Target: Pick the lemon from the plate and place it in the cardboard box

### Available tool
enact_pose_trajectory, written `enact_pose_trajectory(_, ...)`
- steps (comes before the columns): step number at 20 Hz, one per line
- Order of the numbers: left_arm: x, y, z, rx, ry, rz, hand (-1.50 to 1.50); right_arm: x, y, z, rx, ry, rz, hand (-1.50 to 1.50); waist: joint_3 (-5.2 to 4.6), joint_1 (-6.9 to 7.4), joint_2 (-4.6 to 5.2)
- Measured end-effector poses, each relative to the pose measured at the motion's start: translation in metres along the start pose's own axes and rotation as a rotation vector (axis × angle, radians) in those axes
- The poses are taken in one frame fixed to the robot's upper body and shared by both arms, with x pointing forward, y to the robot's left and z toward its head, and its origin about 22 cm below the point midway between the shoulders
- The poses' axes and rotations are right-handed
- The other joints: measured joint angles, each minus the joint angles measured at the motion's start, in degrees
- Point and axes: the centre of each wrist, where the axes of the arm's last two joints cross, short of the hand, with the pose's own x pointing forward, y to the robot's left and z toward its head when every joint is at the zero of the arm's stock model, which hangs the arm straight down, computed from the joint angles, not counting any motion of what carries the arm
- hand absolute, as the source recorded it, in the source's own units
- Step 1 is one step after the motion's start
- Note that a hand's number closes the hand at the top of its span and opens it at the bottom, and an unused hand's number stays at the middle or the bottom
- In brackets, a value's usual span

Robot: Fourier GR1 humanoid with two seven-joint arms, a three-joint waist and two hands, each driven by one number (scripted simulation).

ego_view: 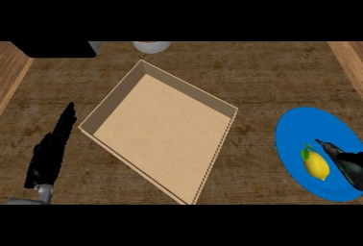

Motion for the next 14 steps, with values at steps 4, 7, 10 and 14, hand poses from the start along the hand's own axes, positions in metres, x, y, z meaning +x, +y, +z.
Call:
enact_pose_trajectory(4, 0.000, -0.003, 0.002, -0.007, -0.001, 0.006, 0.00, 0.013, -0.023, 0.002, 0.210, 0.083, 0.191, -1.50, -0.08, 0.15, -0.06)
enact_pose_trajectory(7, -0.001, -0.003, 0.002, -0.006, 0.008, 0.005, 0.00, 0.026, -0.028, 0.001, 0.357, 0.150, 0.299, -1.50, -0.09, 0.02, -0.07)
enact_pose_trajectory(10, 0.000, -0.005, 0.001, -0.007, 0.001, 0.007, 0.00, 0.042, -0.018, -0.001, 0.477, 0.207, 0.357, -1.50, -0.06, 0.18, -0.04)
enact_pose_trajectory(14, -0.007, -0.001, -0.002, -0.008, 0.001, 0.005, 0.00, 0.059, 0.005, -0.003, 0.564, 0.268, 0.408, -1.50, -0.01, 0.20, 0.01)
